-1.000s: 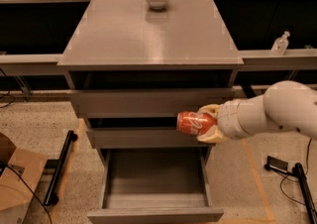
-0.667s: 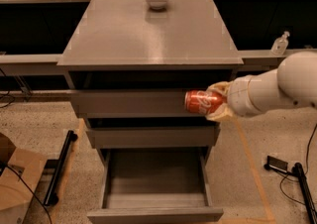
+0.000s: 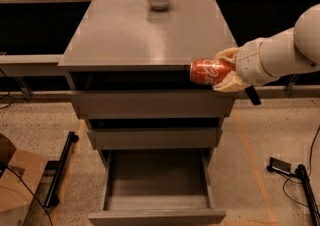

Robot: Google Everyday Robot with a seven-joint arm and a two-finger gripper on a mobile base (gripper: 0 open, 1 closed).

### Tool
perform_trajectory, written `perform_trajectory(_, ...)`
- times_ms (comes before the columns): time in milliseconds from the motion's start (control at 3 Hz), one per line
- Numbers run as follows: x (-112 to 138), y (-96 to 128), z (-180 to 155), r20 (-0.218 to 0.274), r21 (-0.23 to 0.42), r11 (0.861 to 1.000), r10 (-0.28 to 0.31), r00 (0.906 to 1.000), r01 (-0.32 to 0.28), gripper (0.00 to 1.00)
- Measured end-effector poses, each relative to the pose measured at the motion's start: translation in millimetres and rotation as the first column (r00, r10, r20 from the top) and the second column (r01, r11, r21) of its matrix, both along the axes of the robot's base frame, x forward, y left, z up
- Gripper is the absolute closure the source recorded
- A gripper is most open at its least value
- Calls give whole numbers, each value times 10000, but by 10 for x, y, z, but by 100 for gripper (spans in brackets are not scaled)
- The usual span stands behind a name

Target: Pick coke can from bottom drawer and place on counter

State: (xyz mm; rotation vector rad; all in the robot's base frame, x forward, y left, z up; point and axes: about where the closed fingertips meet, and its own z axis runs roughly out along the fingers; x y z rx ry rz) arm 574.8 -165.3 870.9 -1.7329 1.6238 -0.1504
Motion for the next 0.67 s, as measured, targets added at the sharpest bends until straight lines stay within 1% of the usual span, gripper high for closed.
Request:
perform_trajectory(333, 136, -5, 131, 295, -157, 9999, 18, 9996, -13, 100)
perform_trajectory(667, 365, 13, 364, 805, -363, 9992, 211, 9965, -183, 100)
